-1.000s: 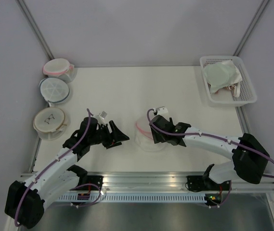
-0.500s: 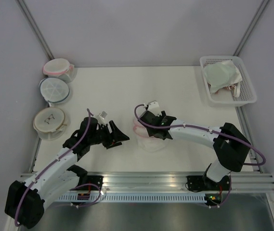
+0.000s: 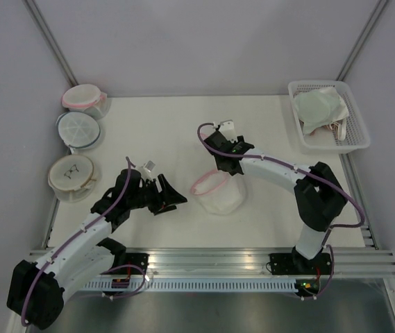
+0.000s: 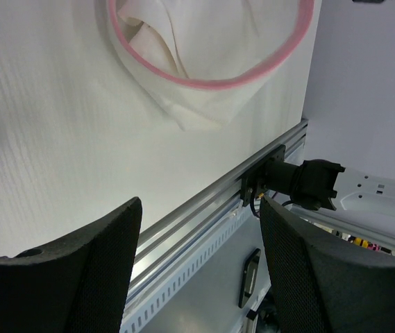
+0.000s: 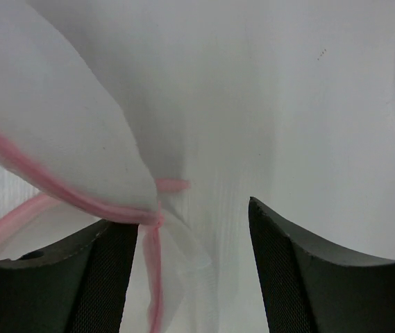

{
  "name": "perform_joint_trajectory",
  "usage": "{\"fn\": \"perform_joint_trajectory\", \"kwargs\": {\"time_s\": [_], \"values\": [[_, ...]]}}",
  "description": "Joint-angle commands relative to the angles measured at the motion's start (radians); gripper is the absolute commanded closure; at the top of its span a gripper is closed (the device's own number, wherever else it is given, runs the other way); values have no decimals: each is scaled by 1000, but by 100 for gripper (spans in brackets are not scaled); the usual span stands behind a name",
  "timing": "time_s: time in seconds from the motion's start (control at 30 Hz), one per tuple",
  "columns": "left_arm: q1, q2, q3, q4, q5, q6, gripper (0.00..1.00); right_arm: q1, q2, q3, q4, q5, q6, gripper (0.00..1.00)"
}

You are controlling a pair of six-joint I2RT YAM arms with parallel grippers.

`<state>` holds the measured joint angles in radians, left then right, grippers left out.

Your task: Unzip the laundry bag and remove the bra

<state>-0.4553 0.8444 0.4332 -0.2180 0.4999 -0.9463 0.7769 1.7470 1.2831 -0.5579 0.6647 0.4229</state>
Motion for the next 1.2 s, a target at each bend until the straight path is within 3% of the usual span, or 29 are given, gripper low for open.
{"fn": "perform_joint_trajectory", "kwargs": {"time_s": [0.0,0.2,0.33,0.37,0.5,0.6,0.8,0.87,0.97,1.17], "values": [[4,-16,-13,39,22,-29,27,-60,81,61,-13,-22,-21,30],[4,-33,-25,29,12,-28,27,-125,85,33,6,-43,42,35],[4,-13,-24,35,11,-26,27,-139,37,-34,45,-109,85,76],[4,-10,-21,42,8,-26,27,-139,23,-42,43,-117,92,75],[4,19,-27,121,23,-57,27,-133,-95,-129,65,-204,113,38],[3,50,-42,212,25,-95,26,-105,-231,-183,105,-267,91,30],[4,174,-40,311,38,-140,27,-61,-308,-177,102,-378,10,30],[4,186,-45,330,37,-152,28,-59,-262,-133,102,-419,-25,34],[4,177,-56,325,16,-160,28,-57,-179,-56,93,-494,-45,48],[4,137,-74,304,0,-161,28,-53,-90,-16,90,-599,-44,58]]}}
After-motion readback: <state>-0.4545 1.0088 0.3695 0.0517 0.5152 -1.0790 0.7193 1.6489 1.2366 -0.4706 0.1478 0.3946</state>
